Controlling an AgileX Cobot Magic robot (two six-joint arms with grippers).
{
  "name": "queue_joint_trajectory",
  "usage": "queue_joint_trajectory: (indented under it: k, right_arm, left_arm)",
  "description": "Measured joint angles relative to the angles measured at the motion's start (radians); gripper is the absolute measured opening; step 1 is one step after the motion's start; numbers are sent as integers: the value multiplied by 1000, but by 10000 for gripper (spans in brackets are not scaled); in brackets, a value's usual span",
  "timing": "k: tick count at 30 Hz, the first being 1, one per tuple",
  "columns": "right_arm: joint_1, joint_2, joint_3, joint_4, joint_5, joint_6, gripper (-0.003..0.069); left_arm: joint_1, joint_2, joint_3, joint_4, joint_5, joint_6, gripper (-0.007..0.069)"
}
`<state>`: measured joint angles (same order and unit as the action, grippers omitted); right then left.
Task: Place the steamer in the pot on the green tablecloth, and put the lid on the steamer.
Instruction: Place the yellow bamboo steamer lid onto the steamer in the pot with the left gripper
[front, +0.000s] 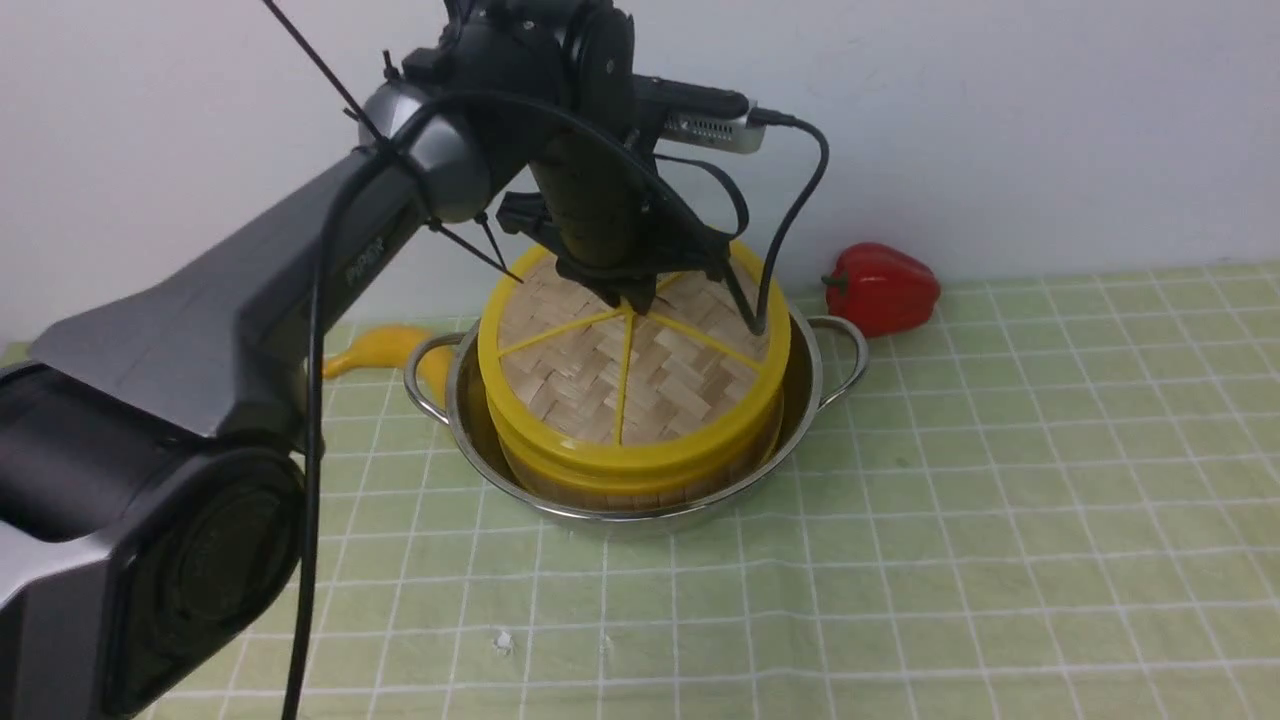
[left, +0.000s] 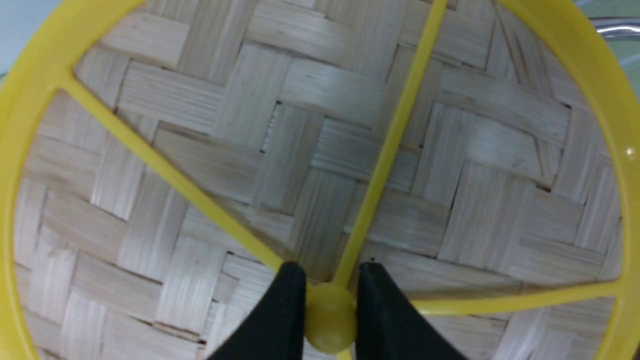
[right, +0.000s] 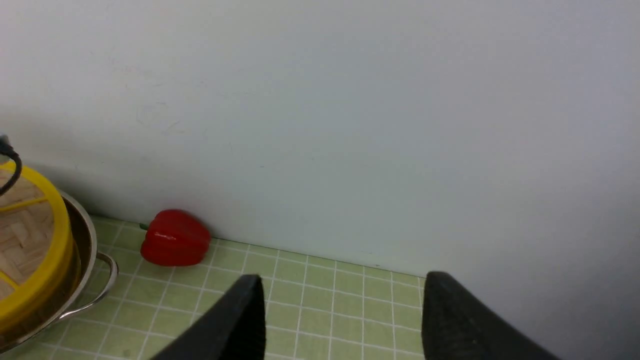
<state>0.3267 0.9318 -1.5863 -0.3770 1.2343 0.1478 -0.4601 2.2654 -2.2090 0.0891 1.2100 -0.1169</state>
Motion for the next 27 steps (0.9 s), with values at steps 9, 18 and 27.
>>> queue_joint_trajectory:
  k: [9,18,27]
  right_arm:
    - [0,0,0,3,0,0,426]
    - [0,0,0,3,0,0,426]
    - [0,0,0,5,0,0,426]
  left_arm:
    - [17,34,-1,-4,-31,-5,116]
    - [28,34,-1,-24,-30,-9,116]
    - [31,59,-14,-29,-12,-16,116]
